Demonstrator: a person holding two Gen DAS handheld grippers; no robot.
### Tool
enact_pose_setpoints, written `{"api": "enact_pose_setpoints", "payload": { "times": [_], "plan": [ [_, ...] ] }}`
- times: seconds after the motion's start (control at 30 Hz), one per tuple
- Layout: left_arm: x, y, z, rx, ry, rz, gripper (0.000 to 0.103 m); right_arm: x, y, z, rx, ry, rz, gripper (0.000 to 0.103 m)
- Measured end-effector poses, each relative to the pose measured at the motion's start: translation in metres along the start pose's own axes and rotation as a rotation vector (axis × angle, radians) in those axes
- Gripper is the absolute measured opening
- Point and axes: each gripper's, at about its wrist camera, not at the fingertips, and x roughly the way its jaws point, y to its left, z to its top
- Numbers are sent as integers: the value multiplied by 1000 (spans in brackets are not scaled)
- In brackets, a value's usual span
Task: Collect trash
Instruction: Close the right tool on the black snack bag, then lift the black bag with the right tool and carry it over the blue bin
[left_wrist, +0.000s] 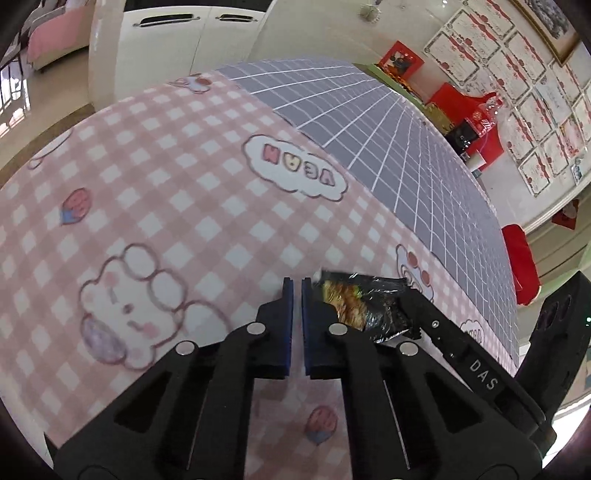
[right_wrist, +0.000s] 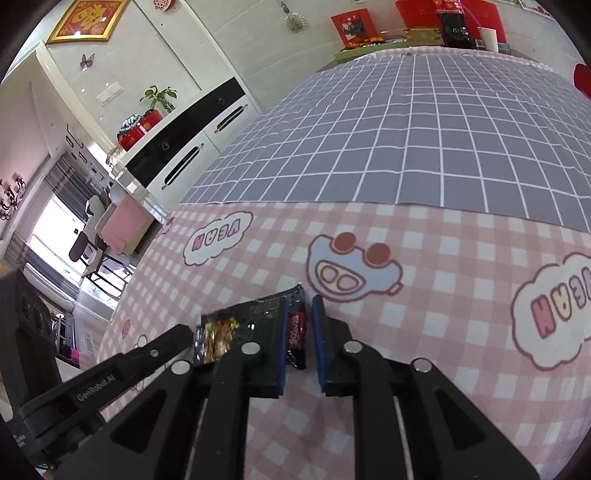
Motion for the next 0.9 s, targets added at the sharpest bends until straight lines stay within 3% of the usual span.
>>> {"api": "enact_pose_setpoints", "payload": {
  "times": [0.17, 0.3, 0.33, 0.53, 0.73, 0.9],
  "plan": [
    [-5, -1, -8, 2, -7, 1, 12, -6, -2, -6, -6, -1, -11, 16],
    [-3, -8, -6, 4, -14, -32, 35, -13, -7, -11, -4, -19, -28, 19],
    [-2, -10, -6, 13, -21, -27, 36, -13, -9, -12, 8, -18, -17, 19],
    [4, -19, -2, 37, -35, -1, 34, -17, -16, -10, 47, -10, 24, 21],
    [2, -3, 1, -77, -22, -116, 34, -18, -16, -9, 34, -13, 23, 21],
    [4, 0, 1, -95, -26, -127, 34, -15, -8, -8, 15, -12, 7, 21]
  ]
}}
